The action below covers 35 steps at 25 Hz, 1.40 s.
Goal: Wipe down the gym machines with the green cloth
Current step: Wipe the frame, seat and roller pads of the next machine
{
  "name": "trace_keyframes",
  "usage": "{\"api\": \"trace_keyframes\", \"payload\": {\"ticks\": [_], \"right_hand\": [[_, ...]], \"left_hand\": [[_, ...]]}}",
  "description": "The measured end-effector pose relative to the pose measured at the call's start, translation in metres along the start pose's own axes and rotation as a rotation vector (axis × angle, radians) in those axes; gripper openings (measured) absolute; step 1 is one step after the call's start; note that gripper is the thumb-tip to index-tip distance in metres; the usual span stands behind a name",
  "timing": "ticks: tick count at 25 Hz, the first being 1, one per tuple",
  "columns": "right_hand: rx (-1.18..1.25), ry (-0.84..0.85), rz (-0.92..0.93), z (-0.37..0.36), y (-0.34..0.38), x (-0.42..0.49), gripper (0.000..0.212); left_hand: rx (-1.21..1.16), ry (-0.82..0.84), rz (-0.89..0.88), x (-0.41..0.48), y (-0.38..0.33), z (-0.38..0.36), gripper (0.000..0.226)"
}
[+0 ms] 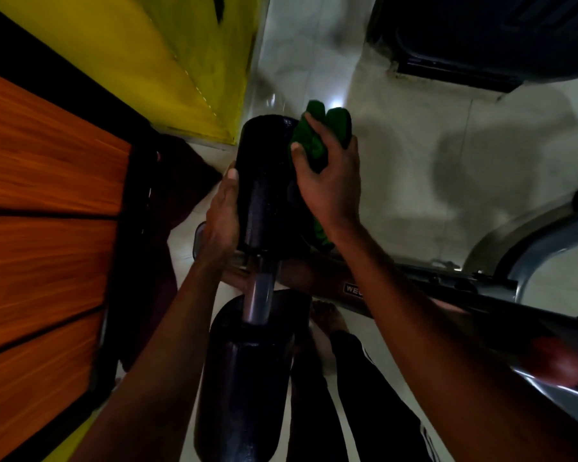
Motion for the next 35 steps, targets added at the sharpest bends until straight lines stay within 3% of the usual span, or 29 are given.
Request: {"api": "trace_keyframes", "payload": {"ticks": [4,7,9,12,15,18,25,30,35], "right_hand": [[0.028,-0.008,0.021,0.016,-0.001,-0.042,0.048],[0.031,0.064,-0.077,0.028,-0.019,-0.09,0.05],[0.03,0.027,-0.155,0.025,-0.028,-0.081,0.049],[-0.022,-0.033,-0.297,0.014,-0.042,-0.032,0.048],[0.013,0.01,-0.389,0.003,-0.056,-0.009,0.049],[-0.019,0.015,-0.436,0.007,-0.063,-0.024,0.049],[-0.07,-0.002,-0.18,0.021,-0.026,-0.044,0.047],[-0.082,0.01,-0.222,0.008,-0.035,-0.008,0.048],[-0.15,0.189,-0.123,0.02,-0.019,0.014,0.047]], "left_hand": [[-0.077,0.031,0.044,-0.002,0.0,-0.002,0.069],[-0.096,-0.056,-0.018,-0.009,-0.015,0.006,0.054],[-0.055,-0.072,-0.013,-0.013,-0.019,0.009,0.051],[0.039,-0.121,-0.001,-0.015,-0.023,0.019,0.047],[0.278,-0.282,-0.115,-0.031,-0.043,0.034,0.045],[0.397,-0.319,-0.086,-0.066,-0.051,0.017,0.063],[0.224,-0.225,-0.052,-0.053,-0.039,0.013,0.059],[0.208,-0.205,-0.071,-0.046,-0.035,0.013,0.059],[0.262,-0.233,-0.135,-0.052,-0.051,0.025,0.066]]}}
Point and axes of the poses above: each hand's wrist, its own x-axis towards the middle knuckle, its own z-axis out of the back of the hand, y = z × x, the point moved 10 cm from there along x, towards the middle knuckle, and after that the axes turned 15 degrees about -y, right-handed, at the moved point
